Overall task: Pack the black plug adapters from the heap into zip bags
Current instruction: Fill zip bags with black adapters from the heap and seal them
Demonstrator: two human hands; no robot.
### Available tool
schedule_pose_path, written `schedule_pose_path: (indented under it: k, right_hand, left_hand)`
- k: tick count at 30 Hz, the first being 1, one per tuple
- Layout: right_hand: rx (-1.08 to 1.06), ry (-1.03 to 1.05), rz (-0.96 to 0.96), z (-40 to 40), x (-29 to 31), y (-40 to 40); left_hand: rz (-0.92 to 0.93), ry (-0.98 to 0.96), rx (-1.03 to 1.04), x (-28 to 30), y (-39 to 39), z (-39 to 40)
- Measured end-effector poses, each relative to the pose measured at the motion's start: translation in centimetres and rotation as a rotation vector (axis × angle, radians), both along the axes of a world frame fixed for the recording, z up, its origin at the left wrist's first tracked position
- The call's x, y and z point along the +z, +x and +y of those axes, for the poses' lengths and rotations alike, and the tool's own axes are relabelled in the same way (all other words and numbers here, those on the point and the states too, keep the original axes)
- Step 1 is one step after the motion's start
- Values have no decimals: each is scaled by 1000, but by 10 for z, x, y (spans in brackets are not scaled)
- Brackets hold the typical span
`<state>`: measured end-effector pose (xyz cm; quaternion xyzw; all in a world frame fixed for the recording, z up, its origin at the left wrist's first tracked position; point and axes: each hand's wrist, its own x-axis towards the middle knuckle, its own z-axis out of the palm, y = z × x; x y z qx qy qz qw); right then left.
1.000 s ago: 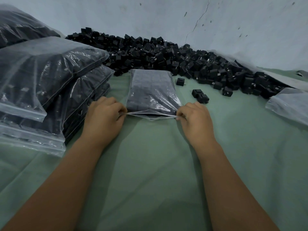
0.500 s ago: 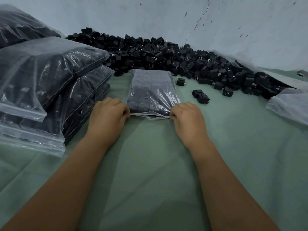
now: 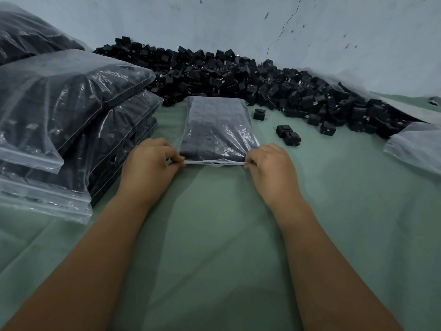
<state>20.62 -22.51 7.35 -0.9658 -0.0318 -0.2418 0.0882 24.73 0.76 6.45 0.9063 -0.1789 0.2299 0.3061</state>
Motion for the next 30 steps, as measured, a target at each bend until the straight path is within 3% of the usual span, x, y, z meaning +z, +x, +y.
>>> schedule_pose_path:
  k: [14,20,30]
  right_hand:
    - [60,23,-4,5,-2,3]
    - [103,-100,-62,14,-1,1]
    - [72,-93,-77,11,-2,3]
  left_hand:
    - [28,-27,-49,1,-2,0]
    - [50,-41,-40,2,-1,0]
    - [26,-27,-137,4,-4,-1]
